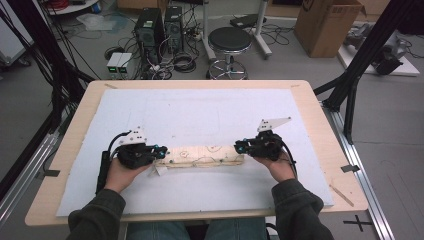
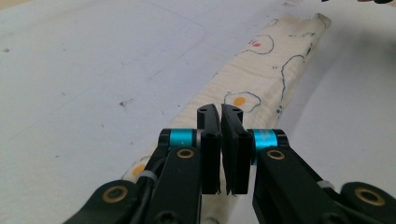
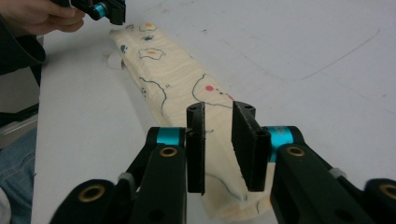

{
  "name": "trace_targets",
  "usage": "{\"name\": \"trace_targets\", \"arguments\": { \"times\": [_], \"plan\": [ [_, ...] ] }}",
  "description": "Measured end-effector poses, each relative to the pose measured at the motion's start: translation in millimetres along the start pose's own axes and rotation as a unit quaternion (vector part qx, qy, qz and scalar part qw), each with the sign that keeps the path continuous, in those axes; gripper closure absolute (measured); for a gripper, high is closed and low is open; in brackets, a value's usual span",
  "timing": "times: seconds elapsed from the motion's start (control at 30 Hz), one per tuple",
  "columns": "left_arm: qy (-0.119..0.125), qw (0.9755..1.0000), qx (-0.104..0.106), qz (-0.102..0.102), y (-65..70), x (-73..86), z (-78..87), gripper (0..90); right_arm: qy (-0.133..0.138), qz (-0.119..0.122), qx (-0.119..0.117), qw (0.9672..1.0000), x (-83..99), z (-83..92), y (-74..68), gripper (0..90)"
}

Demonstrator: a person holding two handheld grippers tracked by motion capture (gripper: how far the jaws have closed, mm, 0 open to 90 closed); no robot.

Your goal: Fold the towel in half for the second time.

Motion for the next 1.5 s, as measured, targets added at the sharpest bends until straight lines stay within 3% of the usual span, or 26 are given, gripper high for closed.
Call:
{"name": "trace_targets", "arguments": {
  "times": [0.27,0.53,0.87,1.13,1.37,1.5],
  "plan": [
    [-0.011,0.9997,0.019,-0.001,4.5,-7.3,-15.0,87.8,-0.028,0.007,-0.022,0.9993,-8.6,-24.4,-3.7,83.2],
    [-0.051,0.9979,0.037,-0.012,11.7,4.2,-25.3,87.6,-0.075,0.012,-0.044,0.9962,2.4,-41.1,-15.1,83.4],
    [-0.092,0.9953,0.021,-0.025,6.0,27.0,-19.8,85.2,-0.118,0.016,-0.048,0.9917,24.3,-45.1,-17.6,83.4],
    [-0.088,0.996,0.013,-0.009,-2.5,40.3,-9.5,85.2,-0.118,0.015,-0.041,0.992,38.1,-39.3,-15.3,83.4],
    [-0.089,0.9958,0.007,-0.019,-1.6,41.4,-7.9,83.8,-0.104,0.011,-0.036,0.9938,45.6,-32.1,-15.1,82.7],
    [-0.059,0.9981,0.005,-0.018,-0.7,31.8,-0.4,76.0,-0.089,0.025,-0.023,0.9955,36.4,-28.4,-13.6,76.4]
  ]
}}
Point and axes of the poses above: each handheld gripper's, and its own axes: z roughly backward along the jaws, x roughly out of its underside, y roughly to its right, the point moved 10 cm from there along -z, roughly forward along the jaws, and after that the axes turned 1 degree about x, right-handed, at the moved point
